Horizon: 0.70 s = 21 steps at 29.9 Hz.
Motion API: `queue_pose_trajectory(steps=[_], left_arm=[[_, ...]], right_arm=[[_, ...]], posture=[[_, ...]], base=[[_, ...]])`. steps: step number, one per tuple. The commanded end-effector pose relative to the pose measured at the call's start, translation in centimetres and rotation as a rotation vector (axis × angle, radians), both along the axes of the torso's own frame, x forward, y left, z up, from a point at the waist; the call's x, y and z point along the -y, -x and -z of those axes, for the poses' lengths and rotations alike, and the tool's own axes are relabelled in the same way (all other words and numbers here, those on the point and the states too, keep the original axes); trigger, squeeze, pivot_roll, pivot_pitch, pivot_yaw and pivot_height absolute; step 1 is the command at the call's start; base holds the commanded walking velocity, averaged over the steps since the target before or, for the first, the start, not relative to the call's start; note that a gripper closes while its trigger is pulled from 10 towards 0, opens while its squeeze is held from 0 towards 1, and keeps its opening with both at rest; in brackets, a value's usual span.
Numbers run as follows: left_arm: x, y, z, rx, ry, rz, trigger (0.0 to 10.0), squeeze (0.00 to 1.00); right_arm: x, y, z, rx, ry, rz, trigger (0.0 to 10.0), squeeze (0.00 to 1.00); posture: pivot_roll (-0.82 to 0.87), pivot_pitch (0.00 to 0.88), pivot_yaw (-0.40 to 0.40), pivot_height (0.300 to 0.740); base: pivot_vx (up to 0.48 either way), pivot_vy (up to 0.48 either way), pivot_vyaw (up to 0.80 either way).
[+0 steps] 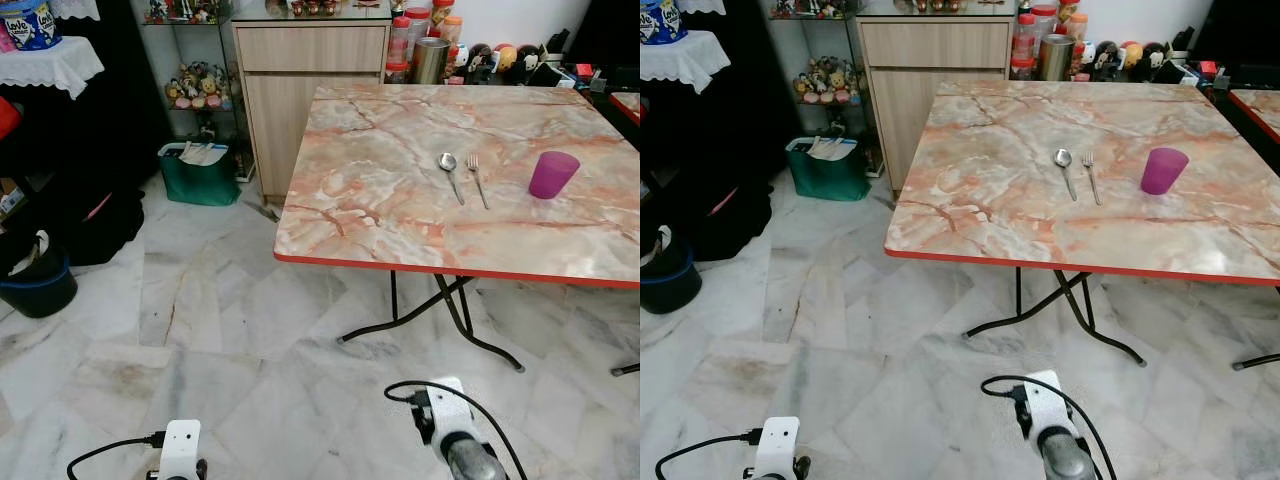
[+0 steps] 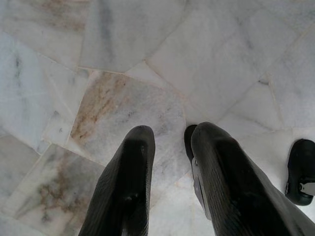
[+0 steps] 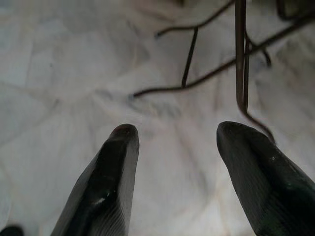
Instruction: Setting the table
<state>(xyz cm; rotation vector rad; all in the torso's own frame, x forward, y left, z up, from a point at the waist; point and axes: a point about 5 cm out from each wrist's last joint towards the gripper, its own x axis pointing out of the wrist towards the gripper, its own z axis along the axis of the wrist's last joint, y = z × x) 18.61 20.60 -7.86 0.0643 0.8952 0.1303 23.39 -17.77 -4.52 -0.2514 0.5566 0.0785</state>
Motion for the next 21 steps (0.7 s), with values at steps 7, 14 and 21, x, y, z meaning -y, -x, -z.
queue_pose_trajectory(steps=[7, 14, 21], left_arm=[[0.0, 0.5, 0.3, -0.017, -0.008, -0.014, 10.0, 0.00], [0.1, 0.3, 0.2, -0.013, -0.022, -0.003, 10.0, 0.00], [0.2, 0.2, 0.1, -0.007, -0.020, -0.001, 10.0, 0.00]], right_arm=[[-2.3, -2.9, -2.8, 0.187, -0.012, -0.122, 10.0, 0.00], [-4.8, -6.6, -7.4, 0.429, -0.062, -0.191, 10.0, 0.00], [-5.4, -9.1, -11.1, 0.588, -0.068, -0.205, 10.0, 0.00]], posture=[[0.03, 0.000, 0.009, 0.740], [0.02, 0.000, 0.010, 0.740], [0.03, 0.000, 0.010, 0.740]], base=[[0.000, 0.000, 0.00], [0.000, 0.000, 0.00], [0.000, 0.000, 0.00]])
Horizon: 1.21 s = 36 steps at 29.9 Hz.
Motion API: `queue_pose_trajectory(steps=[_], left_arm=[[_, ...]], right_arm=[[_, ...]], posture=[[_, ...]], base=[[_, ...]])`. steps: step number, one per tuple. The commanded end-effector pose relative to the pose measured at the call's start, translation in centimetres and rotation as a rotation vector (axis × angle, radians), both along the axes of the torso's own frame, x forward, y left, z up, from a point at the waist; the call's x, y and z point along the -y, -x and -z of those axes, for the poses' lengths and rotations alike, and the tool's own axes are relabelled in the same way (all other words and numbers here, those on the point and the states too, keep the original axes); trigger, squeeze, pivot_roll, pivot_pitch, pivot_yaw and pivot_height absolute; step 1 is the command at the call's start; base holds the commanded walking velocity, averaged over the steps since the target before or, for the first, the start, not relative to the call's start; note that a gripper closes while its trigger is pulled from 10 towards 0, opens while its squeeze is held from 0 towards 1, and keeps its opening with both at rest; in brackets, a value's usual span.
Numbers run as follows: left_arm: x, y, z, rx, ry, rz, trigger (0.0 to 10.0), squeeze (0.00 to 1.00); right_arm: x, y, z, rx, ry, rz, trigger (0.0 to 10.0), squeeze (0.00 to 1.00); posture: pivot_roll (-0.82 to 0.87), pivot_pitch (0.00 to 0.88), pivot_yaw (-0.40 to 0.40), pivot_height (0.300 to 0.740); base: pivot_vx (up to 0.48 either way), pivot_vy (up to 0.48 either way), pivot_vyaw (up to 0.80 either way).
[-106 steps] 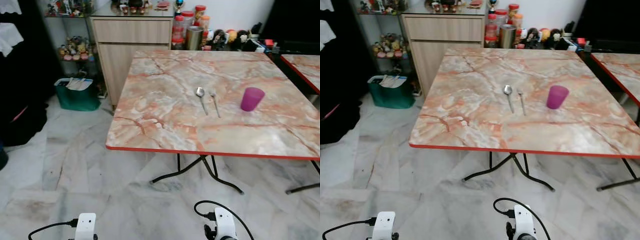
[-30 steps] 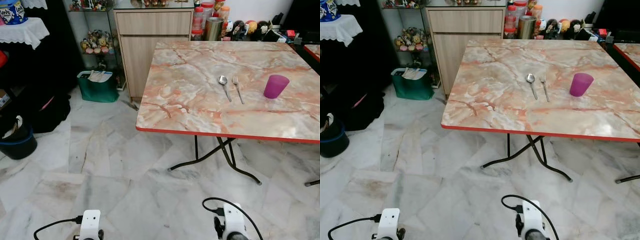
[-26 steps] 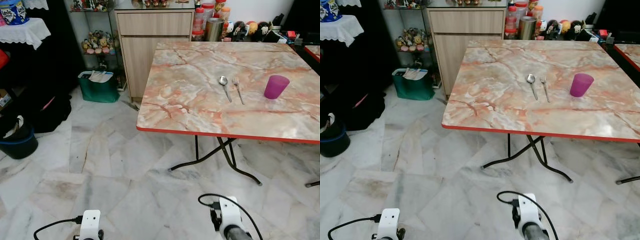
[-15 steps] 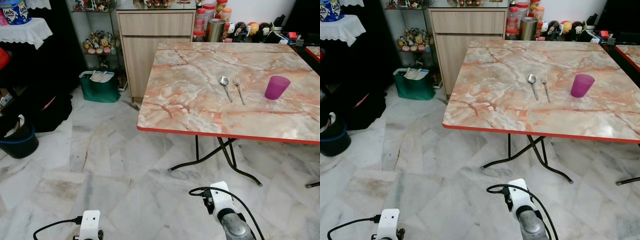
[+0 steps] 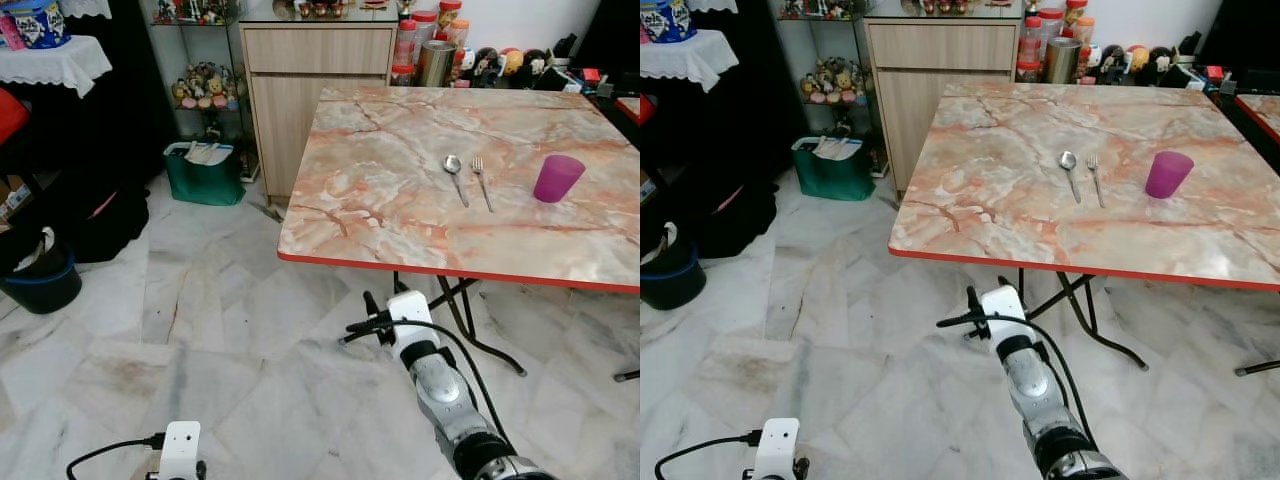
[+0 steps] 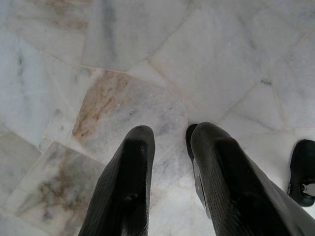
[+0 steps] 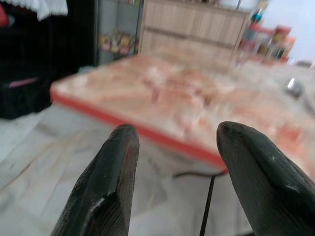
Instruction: Setting the table
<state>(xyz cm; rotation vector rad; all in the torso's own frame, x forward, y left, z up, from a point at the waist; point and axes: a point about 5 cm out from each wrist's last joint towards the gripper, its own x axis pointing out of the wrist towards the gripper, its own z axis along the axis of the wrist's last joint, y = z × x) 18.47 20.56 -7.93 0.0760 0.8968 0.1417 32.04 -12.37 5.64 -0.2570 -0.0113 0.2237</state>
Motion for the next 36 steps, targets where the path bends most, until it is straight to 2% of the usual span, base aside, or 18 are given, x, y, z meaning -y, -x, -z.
queue_pose_trajectory(steps=[1, 4, 9, 14, 17, 26, 31, 36], left_arm=[[0.1, 0.1, 0.1, -0.006, -0.006, 0.006, 10.0, 0.00], [0.1, 0.0, 0.1, -0.007, -0.006, 0.009, 10.0, 0.00], [0.1, -0.1, 0.0, -0.003, 0.001, 0.005, 10.0, 0.00], [0.4, -0.2, 0.0, -0.002, 0.018, 0.010, 10.0, 0.00], [0.5, -0.3, 0.0, 0.003, 0.022, 0.008, 10.0, 0.00], [0.5, -0.4, -0.1, 0.006, 0.021, -0.003, 10.0, 0.00], [0.2, -0.4, -0.1, 0.007, 0.020, -0.012, 10.0, 0.00], [0.1, -0.4, -0.1, 0.006, 0.019, -0.015, 10.0, 0.00]], right_arm=[[0.5, -0.8, -1.2, 0.049, -0.043, 0.041, 10.0, 0.00], [1.7, -1.1, -1.2, 0.017, -0.108, 0.121, 10.0, 0.00], [3.5, -1.0, -0.8, -0.012, -0.108, 0.207, 10.0, 0.00], [5.1, -1.2, -0.8, -0.037, -0.212, 0.316, 10.0, 0.00], [4.5, -1.5, -1.3, -0.014, -0.191, 0.287, 10.0, 0.00], [2.9, -2.1, -1.9, -0.011, -0.209, 0.249, 10.0, 0.00], [2.7, -2.3, -2.1, -0.007, -0.226, 0.248, 10.0, 0.00], [2.5, -2.4, -2.4, 0.013, -0.212, 0.234, 10.0, 0.00]], posture=[[0.02, 0.000, 0.012, 0.740], [0.02, 0.000, 0.013, 0.740], [0.02, 0.000, 0.011, 0.740], [0.02, 0.000, 0.011, 0.740], [0.02, 0.000, 0.003, 0.740], [0.03, 0.000, -0.001, 0.740], [0.03, 0.000, 0.000, 0.740], [0.03, 0.000, 0.001, 0.740]], base=[[0.000, 0.000, 0.00], [0.000, 0.000, 0.00], [0.000, 0.000, 0.00], [0.000, 0.000, -0.71], [0.096, 0.000, -0.26], [0.328, 0.000, 0.00], [0.378, 0.000, -0.61], [0.379, 0.000, 0.00]])
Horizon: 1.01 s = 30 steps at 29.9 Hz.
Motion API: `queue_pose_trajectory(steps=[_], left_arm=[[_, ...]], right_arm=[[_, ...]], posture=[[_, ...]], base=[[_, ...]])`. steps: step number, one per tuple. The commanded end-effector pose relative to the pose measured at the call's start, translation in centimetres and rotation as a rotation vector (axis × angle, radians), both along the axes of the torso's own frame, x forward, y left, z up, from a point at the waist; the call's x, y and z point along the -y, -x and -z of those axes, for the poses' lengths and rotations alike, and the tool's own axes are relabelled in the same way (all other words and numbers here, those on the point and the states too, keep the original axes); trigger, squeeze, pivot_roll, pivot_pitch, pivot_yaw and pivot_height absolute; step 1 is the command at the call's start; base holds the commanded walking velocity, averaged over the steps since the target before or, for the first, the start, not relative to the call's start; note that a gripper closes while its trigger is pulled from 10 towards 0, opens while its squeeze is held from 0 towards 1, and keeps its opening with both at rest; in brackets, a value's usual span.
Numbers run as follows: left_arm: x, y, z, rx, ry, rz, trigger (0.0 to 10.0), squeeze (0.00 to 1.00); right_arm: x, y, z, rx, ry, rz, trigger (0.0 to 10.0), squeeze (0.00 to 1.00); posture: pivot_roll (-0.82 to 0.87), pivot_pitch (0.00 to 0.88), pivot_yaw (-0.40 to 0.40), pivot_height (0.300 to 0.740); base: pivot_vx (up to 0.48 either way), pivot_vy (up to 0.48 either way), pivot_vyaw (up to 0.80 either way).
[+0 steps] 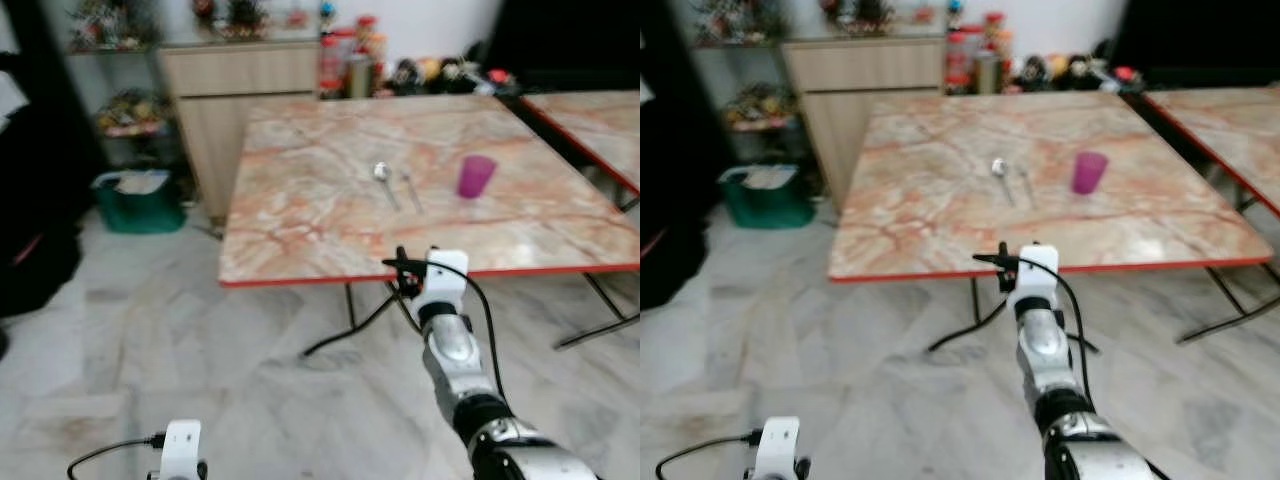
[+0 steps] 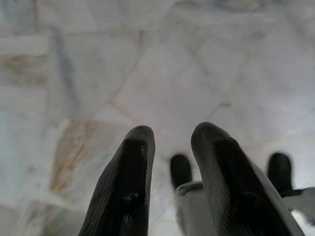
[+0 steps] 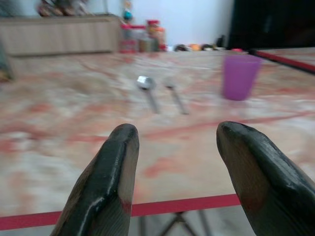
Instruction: Setting the table
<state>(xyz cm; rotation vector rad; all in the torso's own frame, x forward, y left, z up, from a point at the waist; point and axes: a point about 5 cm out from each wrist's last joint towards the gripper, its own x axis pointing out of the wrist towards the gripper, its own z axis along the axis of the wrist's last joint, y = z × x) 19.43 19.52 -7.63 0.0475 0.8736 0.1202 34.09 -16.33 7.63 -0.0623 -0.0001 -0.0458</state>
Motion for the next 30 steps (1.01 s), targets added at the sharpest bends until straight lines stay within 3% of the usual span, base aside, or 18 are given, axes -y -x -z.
queue_pose_trajectory(steps=[1, 30], left_arm=[[-0.89, 0.60, 0.19, -0.020, -0.014, -0.024, 10.0, 0.00], [-1.05, 0.67, 0.20, -0.026, -0.023, -0.014, 10.0, 0.00]], right_arm=[[-1.43, -0.35, -0.47, 0.017, -0.016, -0.034, 10.0, 0.00], [-1.82, -0.58, -0.74, 0.024, -0.047, -0.035, 10.0, 0.00]], posture=[[0.03, 0.000, 0.004, 0.740], [0.03, 0.000, 0.008, 0.740]], base=[[0.382, 0.000, 0.00], [0.379, 0.000, 0.00]])
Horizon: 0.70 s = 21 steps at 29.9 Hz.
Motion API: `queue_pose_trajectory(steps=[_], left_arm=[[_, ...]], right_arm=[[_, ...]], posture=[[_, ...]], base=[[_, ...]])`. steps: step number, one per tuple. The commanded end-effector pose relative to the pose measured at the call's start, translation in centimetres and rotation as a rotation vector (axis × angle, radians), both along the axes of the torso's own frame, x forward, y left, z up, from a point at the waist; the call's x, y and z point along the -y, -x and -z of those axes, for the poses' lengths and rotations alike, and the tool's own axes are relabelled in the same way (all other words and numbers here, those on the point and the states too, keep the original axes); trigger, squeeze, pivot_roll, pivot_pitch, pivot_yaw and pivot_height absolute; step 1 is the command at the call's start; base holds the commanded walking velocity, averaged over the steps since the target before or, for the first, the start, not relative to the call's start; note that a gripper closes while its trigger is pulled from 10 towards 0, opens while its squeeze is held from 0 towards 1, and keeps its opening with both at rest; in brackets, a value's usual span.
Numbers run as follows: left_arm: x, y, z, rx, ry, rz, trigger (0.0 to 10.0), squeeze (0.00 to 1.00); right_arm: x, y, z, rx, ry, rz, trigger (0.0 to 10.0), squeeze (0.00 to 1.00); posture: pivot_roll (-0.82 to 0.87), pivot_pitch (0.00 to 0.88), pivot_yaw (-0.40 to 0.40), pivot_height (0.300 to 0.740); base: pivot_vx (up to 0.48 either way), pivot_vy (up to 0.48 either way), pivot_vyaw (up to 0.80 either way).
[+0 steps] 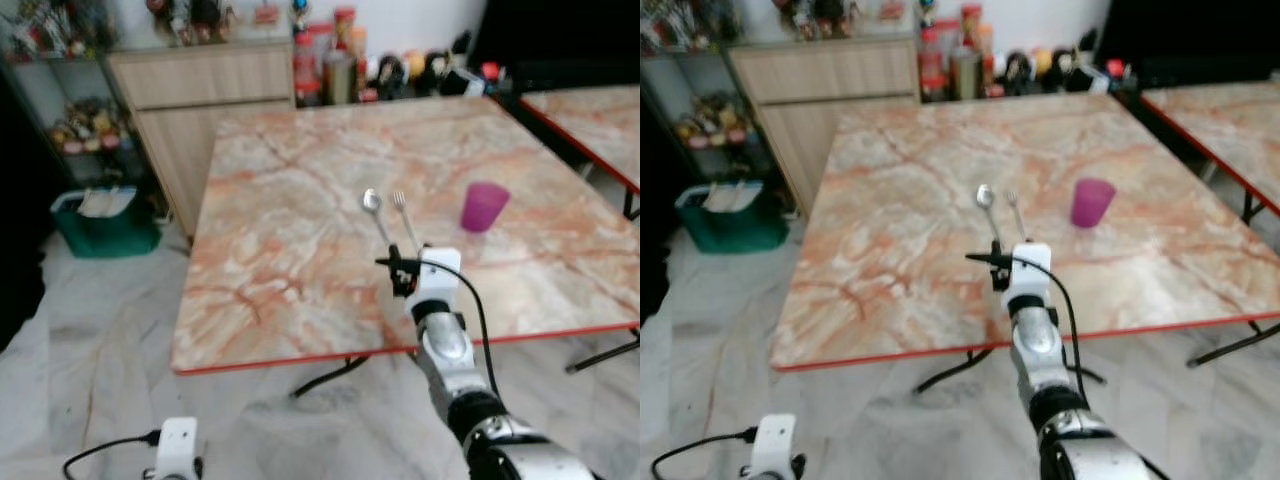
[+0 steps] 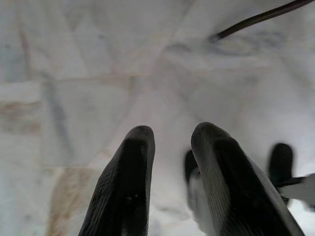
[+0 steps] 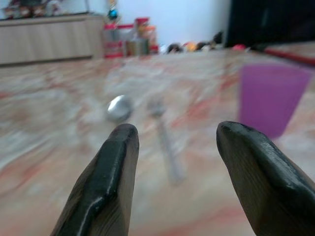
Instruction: Setting the table
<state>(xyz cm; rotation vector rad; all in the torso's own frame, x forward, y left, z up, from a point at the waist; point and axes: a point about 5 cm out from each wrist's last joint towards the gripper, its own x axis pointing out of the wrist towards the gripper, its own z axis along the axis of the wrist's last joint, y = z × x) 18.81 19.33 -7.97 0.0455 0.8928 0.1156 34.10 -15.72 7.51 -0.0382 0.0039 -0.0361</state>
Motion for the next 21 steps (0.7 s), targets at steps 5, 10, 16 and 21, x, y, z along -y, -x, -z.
queue_pose_trajectory(steps=[5, 10, 16, 21], left_arm=[[-1.18, 0.00, -0.16, -0.006, -0.027, -0.015, 10.0, 0.00], [-1.06, 0.09, -0.10, -0.010, -0.026, -0.014, 10.0, 0.00], [-1.05, 0.14, -0.06, -0.013, -0.027, -0.015, 10.0, 0.00], [-1.10, 0.10, -0.09, -0.013, -0.030, -0.016, 10.0, 0.00]], right_arm=[[-1.24, -0.60, -0.93, 0.030, -0.020, -0.029, 10.0, 0.00], [-1.25, -0.53, -0.79, 0.024, -0.019, -0.032, 10.0, 0.00], [-1.32, -0.50, -0.71, 0.021, -0.020, -0.036, 10.0, 0.00], [-1.39, -0.62, -0.88, 0.024, -0.020, -0.041, 10.0, 0.00]], posture=[[0.03, 0.000, 0.007, 0.740], [0.03, 0.000, 0.006, 0.740], [0.03, 0.000, 0.004, 0.740], [0.03, 0.000, 0.005, 0.740]], base=[[0.378, 0.000, 0.00], [0.373, 0.000, 0.00], [0.370, 0.000, 0.00], [0.070, 0.000, 0.00]])
